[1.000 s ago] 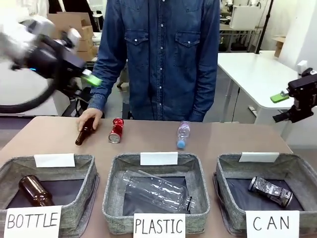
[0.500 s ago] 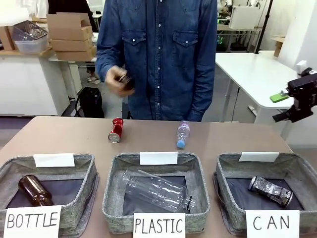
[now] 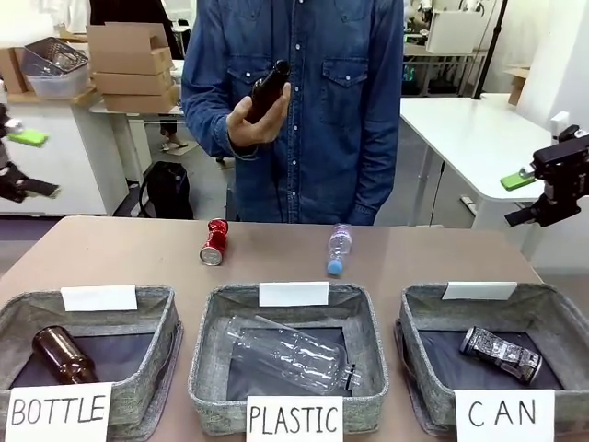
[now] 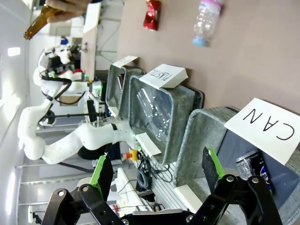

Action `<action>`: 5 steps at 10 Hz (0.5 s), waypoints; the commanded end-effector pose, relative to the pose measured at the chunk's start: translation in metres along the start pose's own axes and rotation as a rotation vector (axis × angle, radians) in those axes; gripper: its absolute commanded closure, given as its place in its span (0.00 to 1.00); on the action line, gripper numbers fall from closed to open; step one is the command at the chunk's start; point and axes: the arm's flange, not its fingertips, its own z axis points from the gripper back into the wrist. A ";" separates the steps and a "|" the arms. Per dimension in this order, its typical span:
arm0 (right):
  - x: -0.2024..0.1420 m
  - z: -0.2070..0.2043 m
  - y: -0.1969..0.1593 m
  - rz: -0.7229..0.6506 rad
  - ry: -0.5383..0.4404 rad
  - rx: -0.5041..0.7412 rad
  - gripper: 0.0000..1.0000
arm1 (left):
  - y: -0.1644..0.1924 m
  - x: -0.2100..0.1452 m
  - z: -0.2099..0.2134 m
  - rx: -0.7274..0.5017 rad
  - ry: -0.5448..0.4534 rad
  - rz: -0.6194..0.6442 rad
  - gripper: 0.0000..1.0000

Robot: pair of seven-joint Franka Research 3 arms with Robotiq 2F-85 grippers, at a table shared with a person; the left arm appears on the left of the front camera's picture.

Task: Sort the can waste into the basket.
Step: Pick up the can waste from the table and place it in the right Fabric basket.

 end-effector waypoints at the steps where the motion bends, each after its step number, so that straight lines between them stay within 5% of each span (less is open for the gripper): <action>1: 0.000 0.002 0.001 0.020 0.004 0.004 0.00 | -0.003 0.019 -0.004 0.018 0.056 0.034 0.00; 5: 0.000 0.002 0.001 0.020 0.004 0.004 0.00 | 0.002 -0.029 0.061 -0.034 -0.009 0.097 0.00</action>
